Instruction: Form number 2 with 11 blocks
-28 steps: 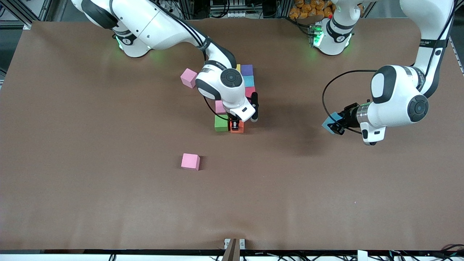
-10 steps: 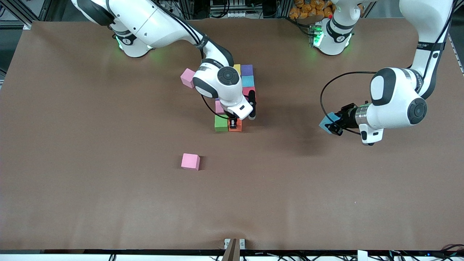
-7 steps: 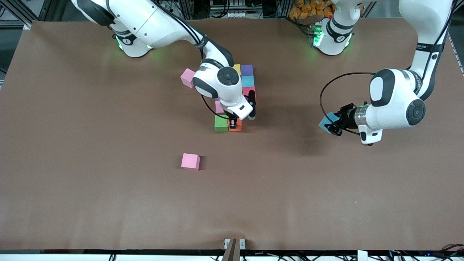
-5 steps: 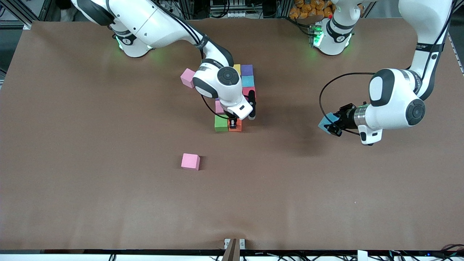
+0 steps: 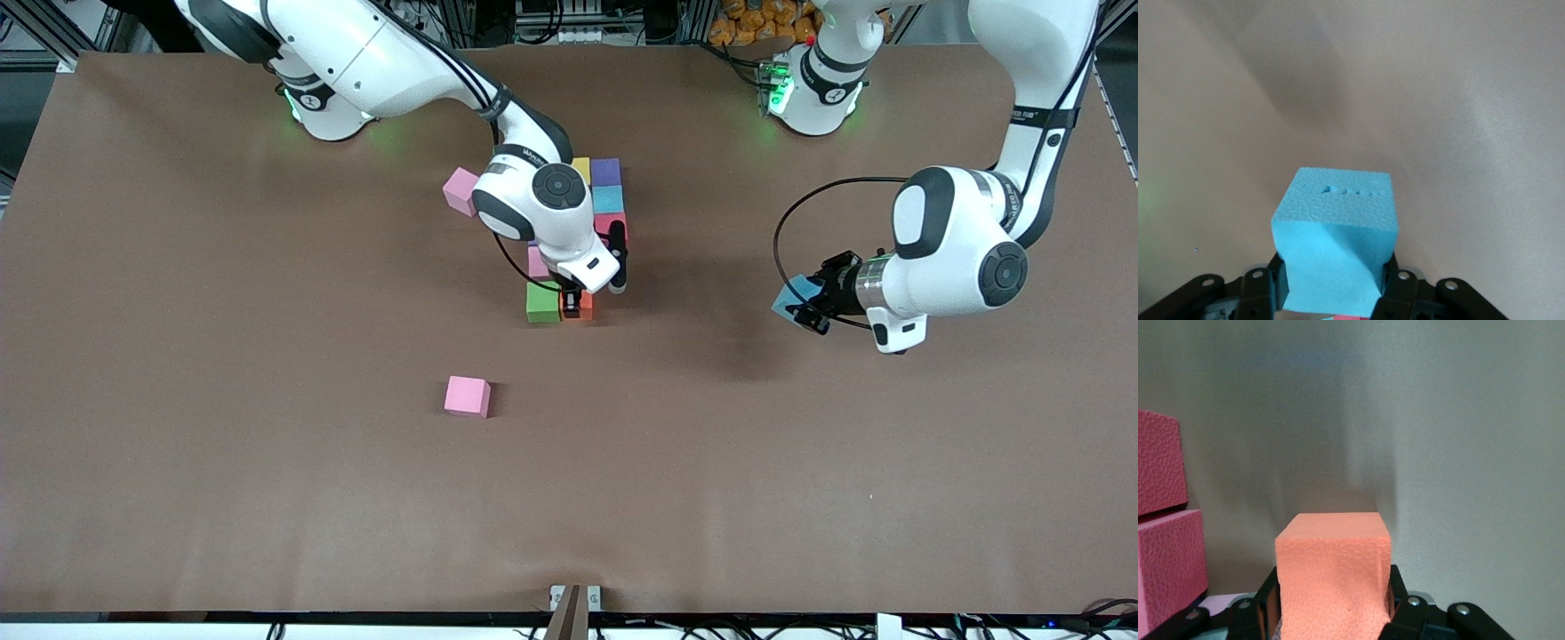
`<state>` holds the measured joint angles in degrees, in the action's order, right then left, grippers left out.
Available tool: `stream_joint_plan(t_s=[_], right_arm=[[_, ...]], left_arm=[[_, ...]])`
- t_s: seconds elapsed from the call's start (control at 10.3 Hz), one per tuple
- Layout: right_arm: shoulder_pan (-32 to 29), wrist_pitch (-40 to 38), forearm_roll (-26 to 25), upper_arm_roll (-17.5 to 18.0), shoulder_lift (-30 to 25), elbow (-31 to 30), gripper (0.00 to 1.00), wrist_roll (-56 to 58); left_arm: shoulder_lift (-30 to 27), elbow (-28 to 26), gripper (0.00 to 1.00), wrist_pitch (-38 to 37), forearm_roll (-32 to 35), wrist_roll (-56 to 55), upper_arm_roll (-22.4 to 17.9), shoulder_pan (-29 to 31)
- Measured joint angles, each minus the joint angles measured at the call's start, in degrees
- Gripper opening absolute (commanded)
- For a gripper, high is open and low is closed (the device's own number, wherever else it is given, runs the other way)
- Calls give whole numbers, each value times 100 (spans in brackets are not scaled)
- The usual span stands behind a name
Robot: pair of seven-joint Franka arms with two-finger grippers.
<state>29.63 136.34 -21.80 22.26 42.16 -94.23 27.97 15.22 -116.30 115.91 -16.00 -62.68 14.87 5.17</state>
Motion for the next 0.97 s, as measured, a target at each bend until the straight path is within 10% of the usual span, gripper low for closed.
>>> stream_joint_plan(t_s=[0.19,0.97], right_arm=[[0,108,0,0,0,-72,100,-2],[-26,-92,23,10,-508,-79,100,-1]], left_arm=[[1,19,29,2,0,-76,0,-10],[118,394,28,78,-342,-1419,6,-528]])
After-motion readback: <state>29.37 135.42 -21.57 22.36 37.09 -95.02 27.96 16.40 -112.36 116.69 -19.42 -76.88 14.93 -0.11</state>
